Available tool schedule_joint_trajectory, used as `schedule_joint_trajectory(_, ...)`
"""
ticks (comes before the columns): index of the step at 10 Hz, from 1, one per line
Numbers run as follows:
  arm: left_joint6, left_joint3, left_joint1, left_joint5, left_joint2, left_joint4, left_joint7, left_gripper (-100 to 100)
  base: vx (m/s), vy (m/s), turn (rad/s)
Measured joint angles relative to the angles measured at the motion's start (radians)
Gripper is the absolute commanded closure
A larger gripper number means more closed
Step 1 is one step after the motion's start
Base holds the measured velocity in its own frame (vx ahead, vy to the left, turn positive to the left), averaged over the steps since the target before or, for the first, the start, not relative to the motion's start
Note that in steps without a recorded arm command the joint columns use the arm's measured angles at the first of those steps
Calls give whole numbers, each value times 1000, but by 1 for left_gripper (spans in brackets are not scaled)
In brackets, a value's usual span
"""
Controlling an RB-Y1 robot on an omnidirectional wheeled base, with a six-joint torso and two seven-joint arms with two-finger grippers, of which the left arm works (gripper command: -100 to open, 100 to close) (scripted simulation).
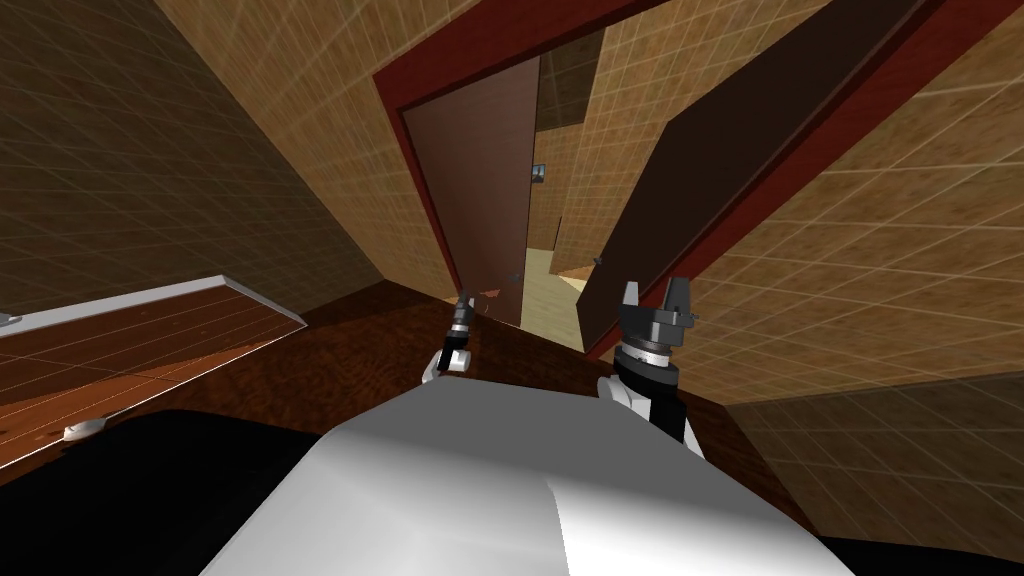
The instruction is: Push the door open
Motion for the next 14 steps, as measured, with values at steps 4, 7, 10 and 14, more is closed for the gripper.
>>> schedule_joint_trajectory(4, -21, -11, -29, -15, 2, 100, 9, -100, 74, 14, -13)
schedule_joint_trajectory(7, -27, -19, -65, -28, 0, 172, 14, -100, 76, 13, -12)
schedule_joint_trajectory(10, -48, -25, -86, -37, 2, 243, 21, -100, 61, 8, -13)
schedule_joint_trajectory(14, -66, -32, -124, -50, 2, 343, 31, -100, 76, 13, -12)
